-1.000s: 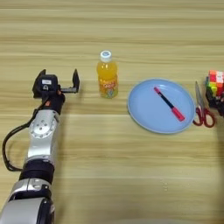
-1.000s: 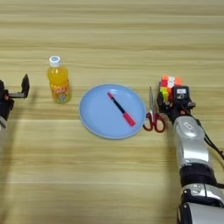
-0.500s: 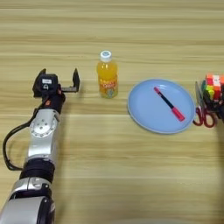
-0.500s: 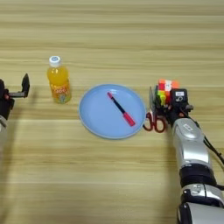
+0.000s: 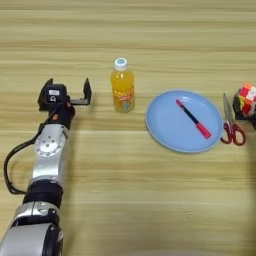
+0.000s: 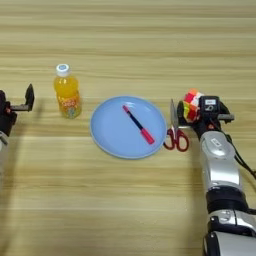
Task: Move the objects on the table
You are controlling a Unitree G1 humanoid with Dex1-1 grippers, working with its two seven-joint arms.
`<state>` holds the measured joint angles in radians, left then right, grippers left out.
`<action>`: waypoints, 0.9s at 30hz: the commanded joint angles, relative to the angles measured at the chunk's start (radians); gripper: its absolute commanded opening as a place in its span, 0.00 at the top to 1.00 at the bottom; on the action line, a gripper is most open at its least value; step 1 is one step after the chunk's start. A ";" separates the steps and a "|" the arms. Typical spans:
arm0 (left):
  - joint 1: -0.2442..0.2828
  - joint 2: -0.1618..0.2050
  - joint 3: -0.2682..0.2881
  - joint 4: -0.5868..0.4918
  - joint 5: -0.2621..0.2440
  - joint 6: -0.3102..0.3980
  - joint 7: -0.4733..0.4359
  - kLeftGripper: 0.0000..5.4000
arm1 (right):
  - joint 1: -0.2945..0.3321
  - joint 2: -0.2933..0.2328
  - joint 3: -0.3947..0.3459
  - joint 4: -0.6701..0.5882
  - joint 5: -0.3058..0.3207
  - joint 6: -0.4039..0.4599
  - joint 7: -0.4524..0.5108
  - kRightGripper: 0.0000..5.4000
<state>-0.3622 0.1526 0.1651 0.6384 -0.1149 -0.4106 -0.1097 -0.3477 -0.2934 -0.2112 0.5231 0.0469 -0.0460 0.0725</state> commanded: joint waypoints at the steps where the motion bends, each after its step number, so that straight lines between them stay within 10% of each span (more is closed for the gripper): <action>1: -0.010 0.002 0.003 0.006 0.006 -0.010 0.003 0.00 | -0.001 -0.002 0.004 0.000 0.003 -0.002 0.004 0.00; 17: -0.011 0.000 0.003 0.010 0.007 -0.014 0.004 0.00 | 0.045 0.021 0.086 -0.158 -0.007 -0.119 0.100 0.00; 27: -0.009 -0.003 0.005 0.008 0.008 -0.015 0.002 0.00 | 0.098 0.015 0.187 -0.367 -0.014 0.009 0.206 0.00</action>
<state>-0.3651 0.1496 0.1717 0.6411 -0.1149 -0.4195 -0.1098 -0.2604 -0.2717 -0.0366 0.1900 0.0300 -0.0810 0.2562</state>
